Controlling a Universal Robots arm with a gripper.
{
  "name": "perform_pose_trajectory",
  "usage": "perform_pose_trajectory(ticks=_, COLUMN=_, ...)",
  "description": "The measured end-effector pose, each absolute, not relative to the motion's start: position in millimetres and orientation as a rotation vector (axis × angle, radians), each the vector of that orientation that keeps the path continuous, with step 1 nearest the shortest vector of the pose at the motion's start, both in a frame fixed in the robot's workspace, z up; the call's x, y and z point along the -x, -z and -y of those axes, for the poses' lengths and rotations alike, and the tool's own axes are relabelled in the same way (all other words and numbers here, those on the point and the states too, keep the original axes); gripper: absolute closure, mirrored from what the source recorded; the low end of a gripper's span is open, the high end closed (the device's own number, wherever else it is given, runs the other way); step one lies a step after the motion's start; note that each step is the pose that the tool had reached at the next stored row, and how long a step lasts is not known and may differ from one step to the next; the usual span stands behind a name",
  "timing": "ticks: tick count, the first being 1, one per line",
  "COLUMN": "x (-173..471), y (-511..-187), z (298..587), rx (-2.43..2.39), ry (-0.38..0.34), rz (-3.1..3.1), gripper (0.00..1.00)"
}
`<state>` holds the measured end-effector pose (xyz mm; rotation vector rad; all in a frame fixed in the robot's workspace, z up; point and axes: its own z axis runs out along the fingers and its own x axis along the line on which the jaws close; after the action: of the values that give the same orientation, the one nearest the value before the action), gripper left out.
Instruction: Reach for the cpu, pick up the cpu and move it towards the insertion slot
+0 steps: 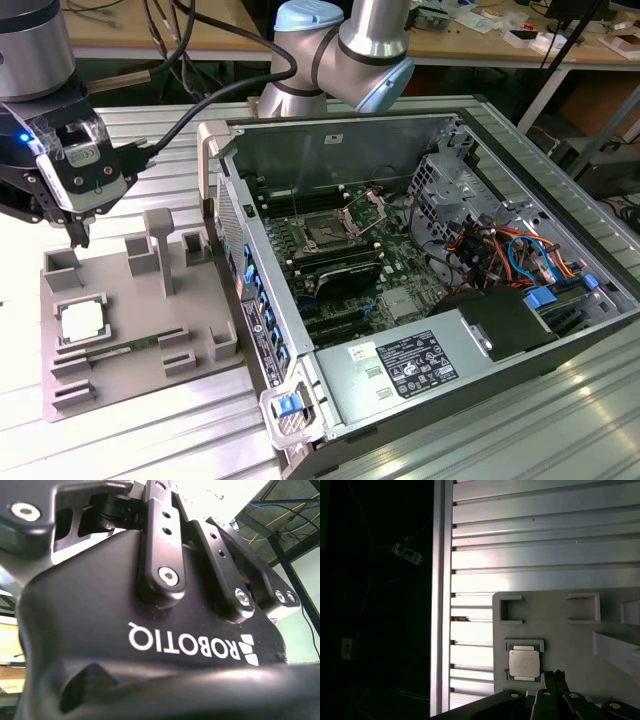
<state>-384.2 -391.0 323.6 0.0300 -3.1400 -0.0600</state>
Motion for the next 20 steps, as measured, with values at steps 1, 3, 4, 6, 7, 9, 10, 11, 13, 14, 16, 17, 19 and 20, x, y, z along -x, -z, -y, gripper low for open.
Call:
perform_pose_trajectory(ticks=1, x=384.2, y=-323.3, z=391.0, rx=-0.030, ry=0.060, rz=3.140, gripper=0.89)
perform_pose_trajectory(ticks=3, x=384.3, y=-322.6, z=391.0, rx=-0.030, ry=0.060, rz=3.140, gripper=0.89)
perform_pose_trajectory(ticks=4, x=384.3, y=-322.3, z=391.0, rx=-0.030, ry=0.060, rz=3.140, gripper=0.89)
perform_pose_trajectory(ticks=6, x=384.4, y=-321.8, z=391.0, rx=-0.030, ry=0.060, rz=3.140, gripper=0.89)
perform_pose_trajectory(ticks=7, x=384.4, y=-321.5, z=391.0, rx=-0.030, ry=0.060, rz=3.140, gripper=0.89)
perform_pose_trajectory(ticks=9, x=384.5, y=-321.1, z=391.0, rx=-0.030, ry=0.060, rz=3.140, gripper=0.89)
perform_pose_trajectory(ticks=10, x=384.5, y=-320.9, z=391.0, rx=-0.030, ry=0.060, rz=3.140, gripper=0.89)
perform_pose_trajectory(ticks=11, x=384.5, y=-320.7, z=391.0, rx=-0.030, ry=0.060, rz=3.140, gripper=0.89)
perform_pose_trajectory(ticks=13, x=384.5, y=-320.2, z=390.9, rx=-0.030, ry=0.060, rz=3.140, gripper=0.89)
perform_pose_trajectory(ticks=14, x=384.6, y=-320.0, z=391.0, rx=-0.030, ry=0.060, rz=3.140, gripper=0.89)
perform_pose_trajectory(ticks=16, x=384.6, y=-319.5, z=391.0, rx=-0.030, ry=0.060, rz=3.140, gripper=0.89)
perform_pose_trajectory(ticks=17, x=384.6, y=-319.4, z=391.0, rx=-0.030, ry=0.060, rz=3.140, gripper=0.89)
perform_pose_trajectory(ticks=19, x=384.7, y=-318.9, z=391.0, rx=-0.030, ry=0.060, rz=3.140, gripper=0.89)
perform_pose_trajectory(ticks=20, x=384.7, y=-318.7, z=391.0, rx=-0.030, ry=0.060, rz=3.140, gripper=0.89)
